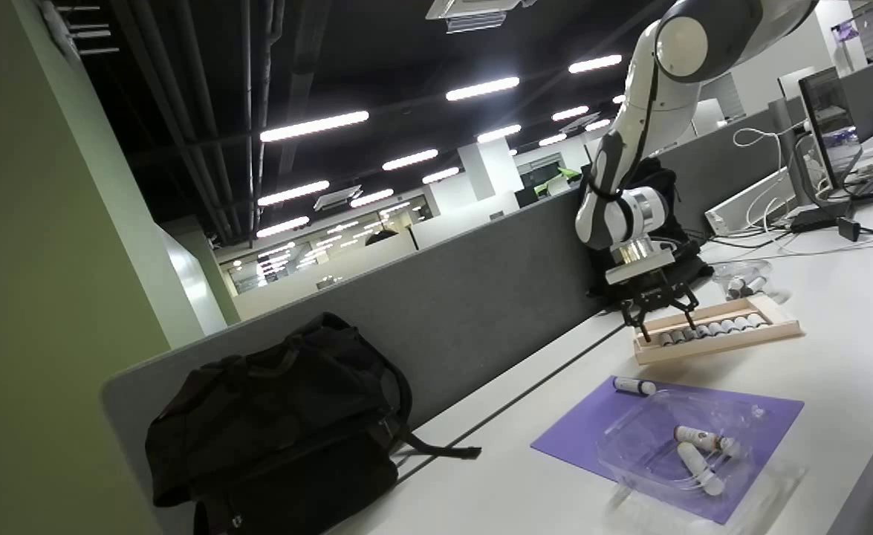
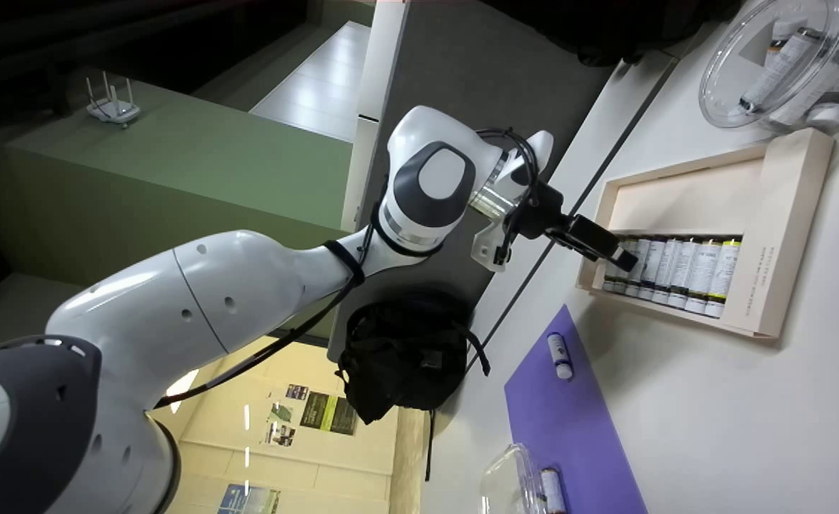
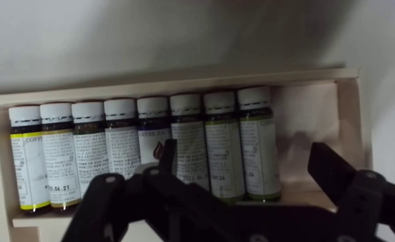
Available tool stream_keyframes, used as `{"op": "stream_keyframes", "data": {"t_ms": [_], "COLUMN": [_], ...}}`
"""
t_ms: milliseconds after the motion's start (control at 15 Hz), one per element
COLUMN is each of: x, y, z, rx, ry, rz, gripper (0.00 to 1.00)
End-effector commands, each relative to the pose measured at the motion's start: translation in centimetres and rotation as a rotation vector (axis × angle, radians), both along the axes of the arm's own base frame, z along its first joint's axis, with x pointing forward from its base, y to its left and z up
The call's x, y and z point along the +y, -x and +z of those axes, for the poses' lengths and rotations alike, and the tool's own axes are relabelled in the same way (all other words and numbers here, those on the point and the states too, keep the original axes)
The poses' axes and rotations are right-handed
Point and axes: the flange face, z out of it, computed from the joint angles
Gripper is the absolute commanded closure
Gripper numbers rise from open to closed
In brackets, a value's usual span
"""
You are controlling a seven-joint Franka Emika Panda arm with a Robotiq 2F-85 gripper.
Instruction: Remove four bottles from the tray and place them on the table
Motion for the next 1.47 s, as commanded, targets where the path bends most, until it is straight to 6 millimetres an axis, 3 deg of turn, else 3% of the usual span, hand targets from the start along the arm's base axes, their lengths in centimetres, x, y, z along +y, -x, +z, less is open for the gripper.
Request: {"op": "stream_keyframes", "data": {"t_ms": [0, 733, 800, 867, 1400], "x": [-0.3, 1.2, 1.3, 1.4, 1.4], "y": [-1.5, -2.5, -2.5, -2.5, -3.1], "z": [-0.1, -1.2, -1.3, -1.3, -1.3], "rx": [0.061, 0.276, 0.29, 0.302, 0.341], "ry": [0.057, 0.194, 0.195, 0.197, 0.223], "rz": [-0.021, 0.118, 0.124, 0.131, 0.153], "gripper": [0.0, 0.0, 0.25, 0.27, 0.82]}}
